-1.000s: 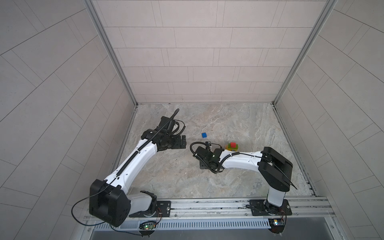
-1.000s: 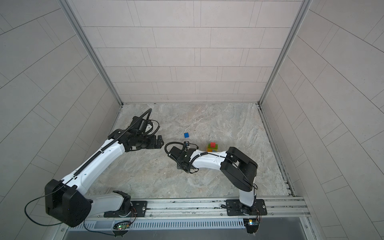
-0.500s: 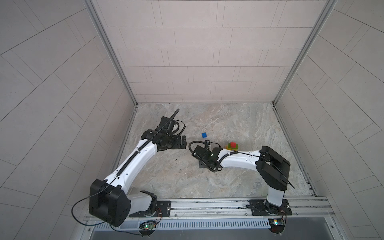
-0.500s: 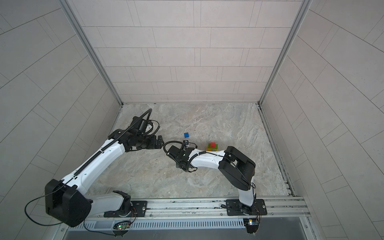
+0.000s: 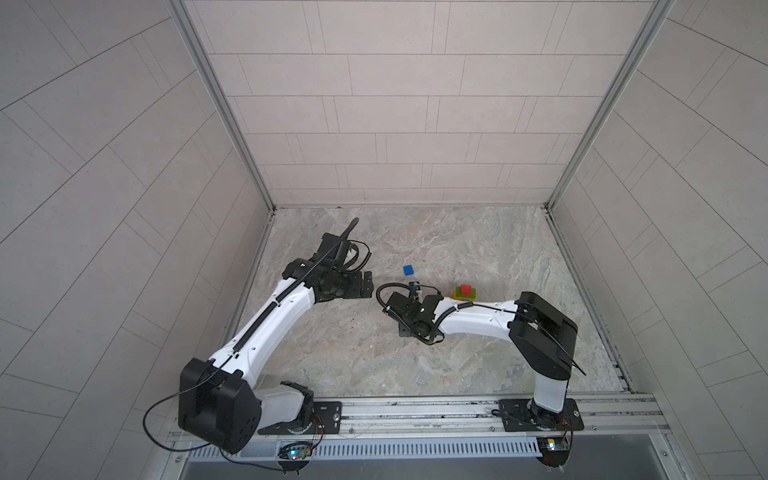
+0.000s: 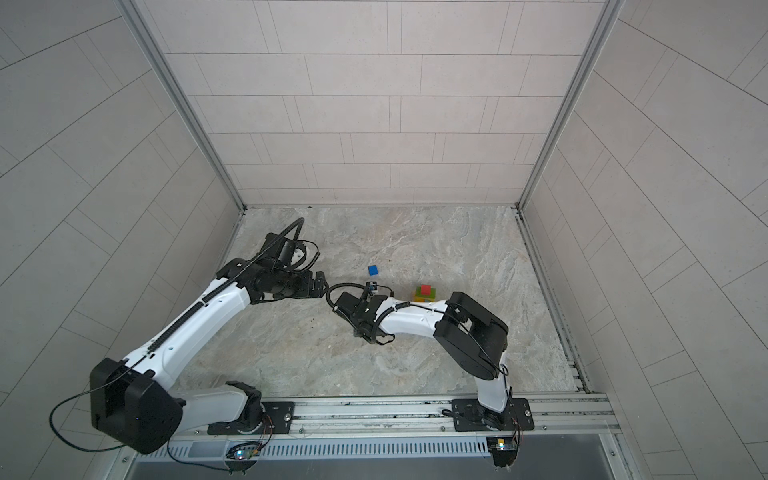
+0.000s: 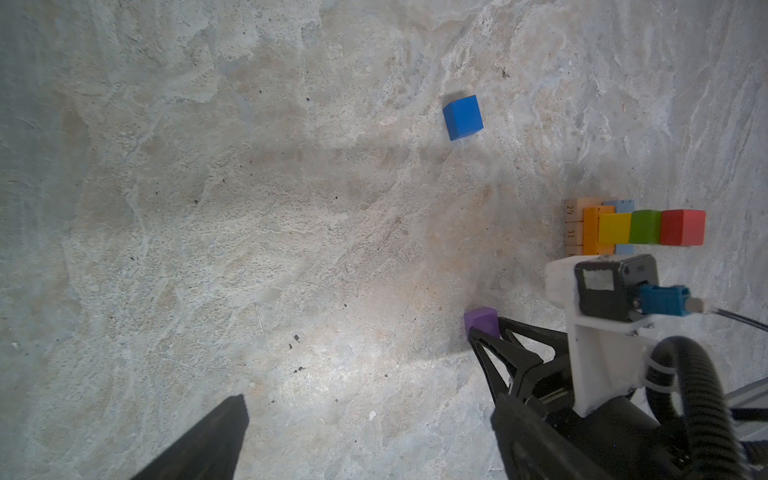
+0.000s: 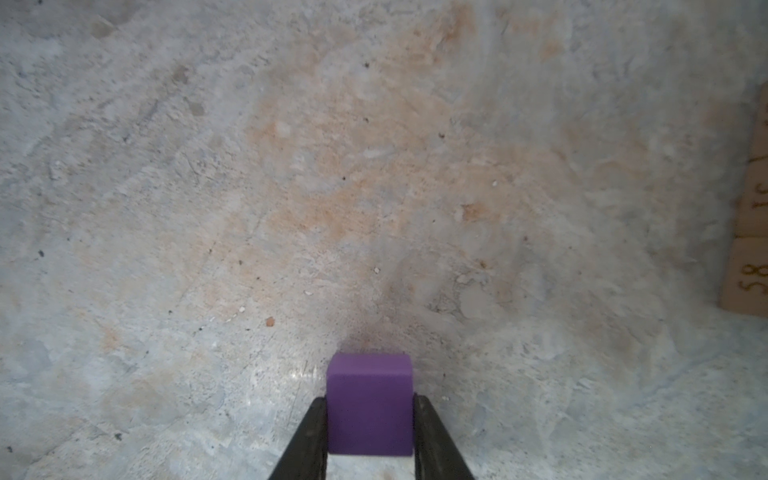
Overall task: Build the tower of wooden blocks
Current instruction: 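Close the right gripper on the purple cube and lift it, then carry the purple cube over the red cube with the right gripper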
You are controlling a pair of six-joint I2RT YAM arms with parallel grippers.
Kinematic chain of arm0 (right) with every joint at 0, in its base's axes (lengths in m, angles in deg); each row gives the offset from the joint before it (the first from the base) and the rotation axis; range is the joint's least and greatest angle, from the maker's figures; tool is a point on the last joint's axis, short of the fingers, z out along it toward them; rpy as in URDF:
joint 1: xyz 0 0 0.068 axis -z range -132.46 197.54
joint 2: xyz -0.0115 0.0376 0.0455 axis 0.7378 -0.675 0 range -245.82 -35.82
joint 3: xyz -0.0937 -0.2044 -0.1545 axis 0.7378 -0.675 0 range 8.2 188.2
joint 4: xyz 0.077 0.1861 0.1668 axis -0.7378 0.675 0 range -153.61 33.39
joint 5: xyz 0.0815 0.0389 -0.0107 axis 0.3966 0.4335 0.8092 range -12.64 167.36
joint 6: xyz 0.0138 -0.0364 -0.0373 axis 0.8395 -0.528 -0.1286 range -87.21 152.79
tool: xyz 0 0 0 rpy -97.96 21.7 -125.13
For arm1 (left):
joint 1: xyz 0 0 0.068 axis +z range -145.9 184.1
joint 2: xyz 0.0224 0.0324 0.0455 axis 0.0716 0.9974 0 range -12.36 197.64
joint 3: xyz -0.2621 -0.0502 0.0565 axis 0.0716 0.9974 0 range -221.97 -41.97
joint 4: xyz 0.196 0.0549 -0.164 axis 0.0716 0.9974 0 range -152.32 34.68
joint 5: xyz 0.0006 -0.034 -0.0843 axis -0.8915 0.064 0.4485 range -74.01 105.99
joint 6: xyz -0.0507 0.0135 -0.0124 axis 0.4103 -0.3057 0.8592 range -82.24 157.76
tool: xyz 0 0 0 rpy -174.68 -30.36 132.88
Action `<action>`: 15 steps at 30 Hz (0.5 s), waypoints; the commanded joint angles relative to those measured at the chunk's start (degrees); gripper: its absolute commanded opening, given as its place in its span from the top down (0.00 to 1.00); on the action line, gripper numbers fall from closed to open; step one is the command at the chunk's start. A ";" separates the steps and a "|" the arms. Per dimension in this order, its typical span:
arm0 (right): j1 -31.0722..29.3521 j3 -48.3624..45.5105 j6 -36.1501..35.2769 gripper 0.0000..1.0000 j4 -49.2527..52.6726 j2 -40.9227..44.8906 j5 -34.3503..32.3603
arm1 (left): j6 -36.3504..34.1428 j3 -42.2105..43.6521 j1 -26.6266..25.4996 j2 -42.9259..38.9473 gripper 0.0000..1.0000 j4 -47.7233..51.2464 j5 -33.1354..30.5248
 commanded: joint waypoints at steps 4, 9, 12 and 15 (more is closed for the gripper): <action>0.12 1.52 -0.17 0.69 1.76 -1.86 -1.19 | 0.00 0.43 0.30 -0.15 0.02 -0.54 0.29; 0.05 1.52 -0.35 0.71 2.03 -1.77 -1.45 | -0.07 0.36 0.30 -0.02 0.02 -0.53 0.39; 0.11 1.62 -0.60 0.76 2.58 -1.30 -1.98 | -0.06 0.36 0.30 -0.14 0.02 -0.45 0.30; 0.12 1.90 -1.16 0.78 3.73 -0.14 -2.83 | -0.02 0.34 0.32 -0.10 0.02 -0.47 0.36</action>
